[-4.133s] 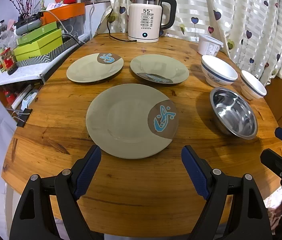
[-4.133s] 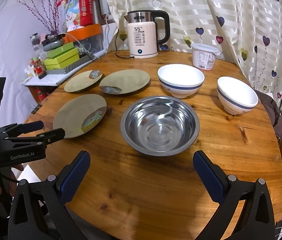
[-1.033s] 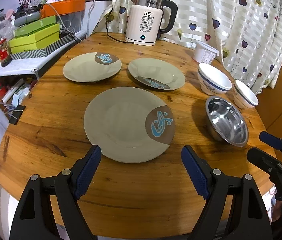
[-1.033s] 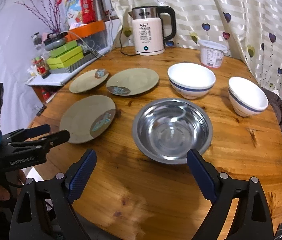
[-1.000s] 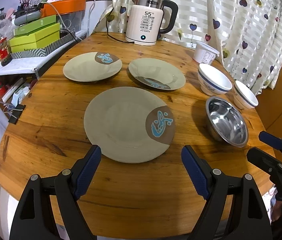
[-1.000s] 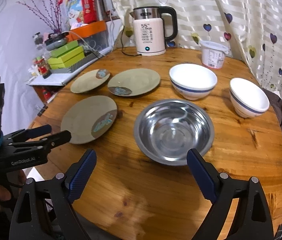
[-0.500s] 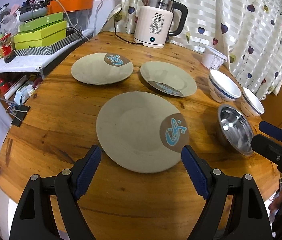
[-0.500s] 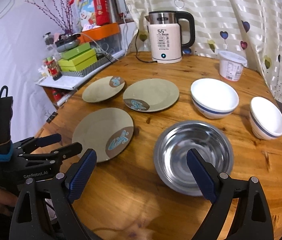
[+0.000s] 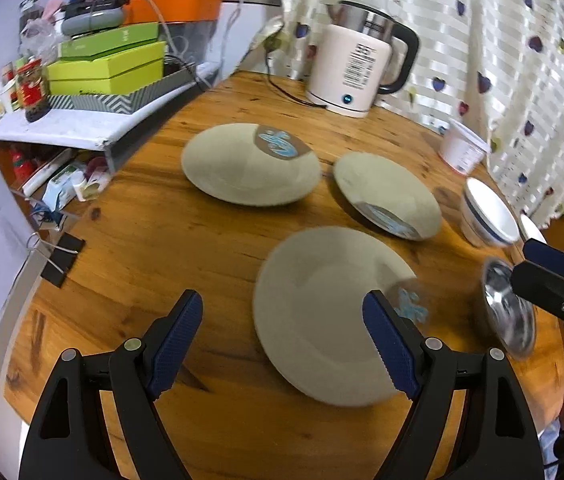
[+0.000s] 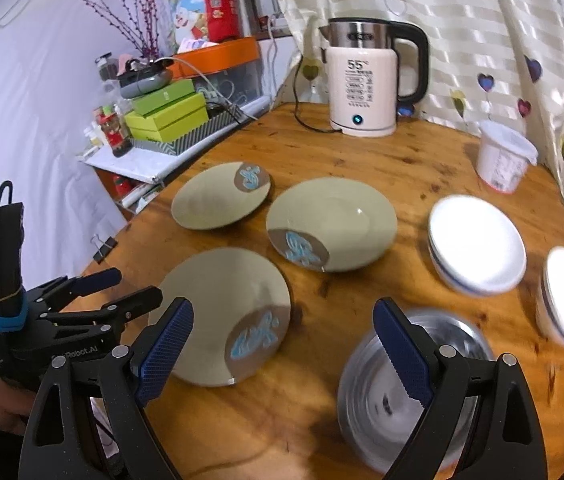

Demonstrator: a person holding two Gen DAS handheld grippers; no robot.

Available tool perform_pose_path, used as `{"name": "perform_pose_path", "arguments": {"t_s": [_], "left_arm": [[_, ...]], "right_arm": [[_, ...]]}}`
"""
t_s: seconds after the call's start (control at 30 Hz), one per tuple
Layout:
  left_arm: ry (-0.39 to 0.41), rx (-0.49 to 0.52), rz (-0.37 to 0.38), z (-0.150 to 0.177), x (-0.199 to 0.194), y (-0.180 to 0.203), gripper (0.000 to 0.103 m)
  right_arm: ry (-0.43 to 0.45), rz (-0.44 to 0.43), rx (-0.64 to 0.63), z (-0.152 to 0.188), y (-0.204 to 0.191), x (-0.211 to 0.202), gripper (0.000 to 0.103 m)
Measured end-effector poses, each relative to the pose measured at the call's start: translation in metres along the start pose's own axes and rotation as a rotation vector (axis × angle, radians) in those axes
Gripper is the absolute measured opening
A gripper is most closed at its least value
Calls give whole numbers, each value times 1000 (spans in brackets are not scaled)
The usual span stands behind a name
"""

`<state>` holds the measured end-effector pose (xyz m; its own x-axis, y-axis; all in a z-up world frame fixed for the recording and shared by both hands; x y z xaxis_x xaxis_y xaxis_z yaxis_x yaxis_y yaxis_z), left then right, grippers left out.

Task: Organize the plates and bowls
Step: 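Reach both grippers to the large beige plate and close on its rim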

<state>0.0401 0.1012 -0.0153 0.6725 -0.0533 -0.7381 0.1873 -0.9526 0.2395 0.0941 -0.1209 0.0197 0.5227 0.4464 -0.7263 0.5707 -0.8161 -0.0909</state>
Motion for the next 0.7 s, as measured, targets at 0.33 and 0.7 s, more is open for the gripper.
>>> {"name": "perform_pose_path", "arguments": {"t_s": [0.33, 0.7], "left_arm": [[25, -87, -29, -34, 15, -38, 71], [-1, -148, -29, -60, 49, -64, 57]], "right_arm": [[-44, -20, -68, -52, -13, 42, 80], [-134, -49, -90, -96, -19, 110, 71]]}}
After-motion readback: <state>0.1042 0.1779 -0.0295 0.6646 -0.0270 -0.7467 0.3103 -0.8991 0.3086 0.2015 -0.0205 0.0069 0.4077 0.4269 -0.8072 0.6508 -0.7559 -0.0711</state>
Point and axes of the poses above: each gripper's, at about its wrist camera, not at the fingertips, and x roughly the way its jaws point, y to its right, z to its underside, the point moved 1 cm from there along x, roughly the way its jaws point, and after that the axes turned 3 degrees about z, right-handed, at the moved point
